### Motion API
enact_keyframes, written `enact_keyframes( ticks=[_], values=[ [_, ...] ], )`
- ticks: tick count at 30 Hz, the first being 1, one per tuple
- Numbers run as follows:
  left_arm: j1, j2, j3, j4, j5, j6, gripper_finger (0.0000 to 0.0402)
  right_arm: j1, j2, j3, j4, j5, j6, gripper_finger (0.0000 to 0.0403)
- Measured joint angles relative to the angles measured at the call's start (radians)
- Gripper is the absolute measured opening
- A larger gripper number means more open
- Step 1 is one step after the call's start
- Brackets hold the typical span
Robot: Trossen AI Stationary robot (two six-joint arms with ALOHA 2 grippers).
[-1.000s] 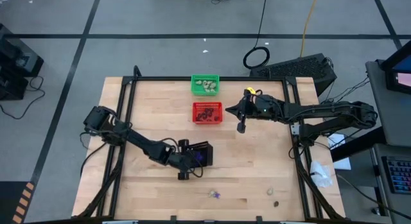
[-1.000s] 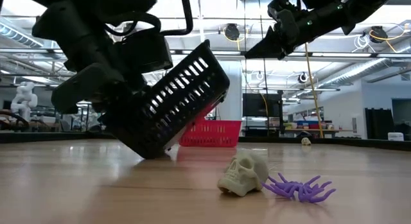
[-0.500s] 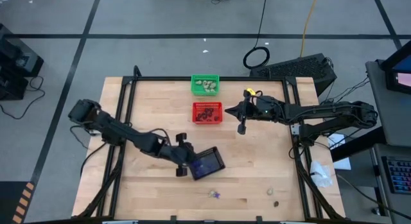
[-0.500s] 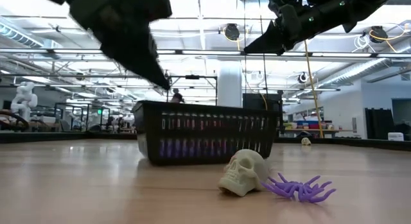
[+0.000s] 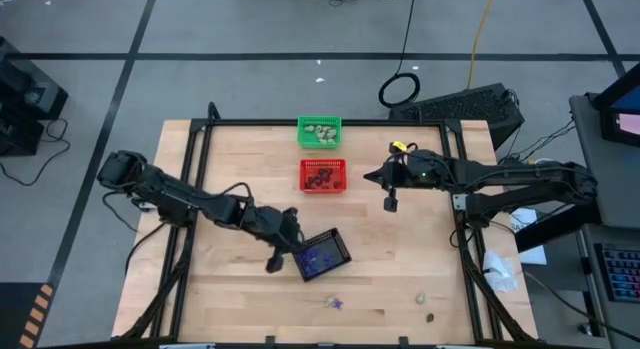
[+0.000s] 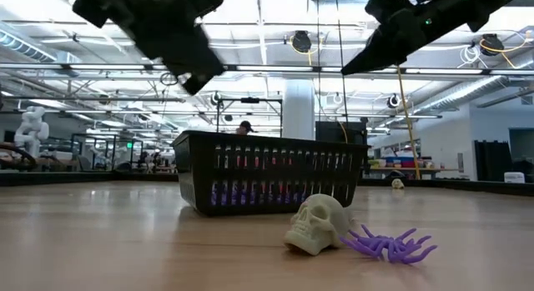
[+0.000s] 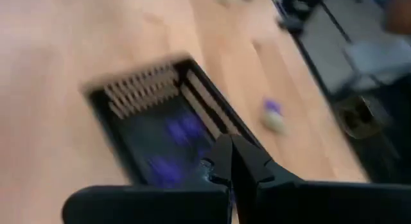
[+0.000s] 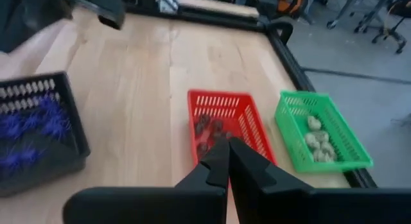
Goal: Sort Halloween decoration
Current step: Adjust the black basket
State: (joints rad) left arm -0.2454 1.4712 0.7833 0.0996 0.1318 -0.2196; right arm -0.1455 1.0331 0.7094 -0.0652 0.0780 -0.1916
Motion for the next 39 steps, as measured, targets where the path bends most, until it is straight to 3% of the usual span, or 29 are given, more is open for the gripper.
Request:
enact_keyframes(
  ticks=[2,7,18,26,34,39],
  values=[
    [-0.017,0.000,-0.001,-0.063,0.049,-0.038,0.0000,0.000,-0.012,0.000,-0.007,0.000,0.008,0.0000],
    [-0.091,0.044,-0.004,-0.113,0.042,-0.091,0.0000,0.000,-0.022,0.000,-0.020,0.002,0.001,0.0000],
    [-0.143,0.136,-0.002,-0.164,-0.316,-0.195,0.0000,0.000,-0.021,0.000,-0.024,0.003,0.015,0.0000],
    [-0.160,0.071,0.003,-0.173,-0.410,-0.202,0.0000,0.015,-0.021,0.000,-0.051,0.000,0.065,0.0000],
    [-0.259,0.040,-0.003,-0.155,-0.502,-0.293,0.0000,0.151,-0.021,0.000,-0.355,-0.007,0.241,0.0000],
    [-0.282,0.077,-0.005,-0.130,-0.504,-0.322,0.0000,0.322,-0.026,0.000,-0.491,-0.107,0.432,0.0000]
  ],
)
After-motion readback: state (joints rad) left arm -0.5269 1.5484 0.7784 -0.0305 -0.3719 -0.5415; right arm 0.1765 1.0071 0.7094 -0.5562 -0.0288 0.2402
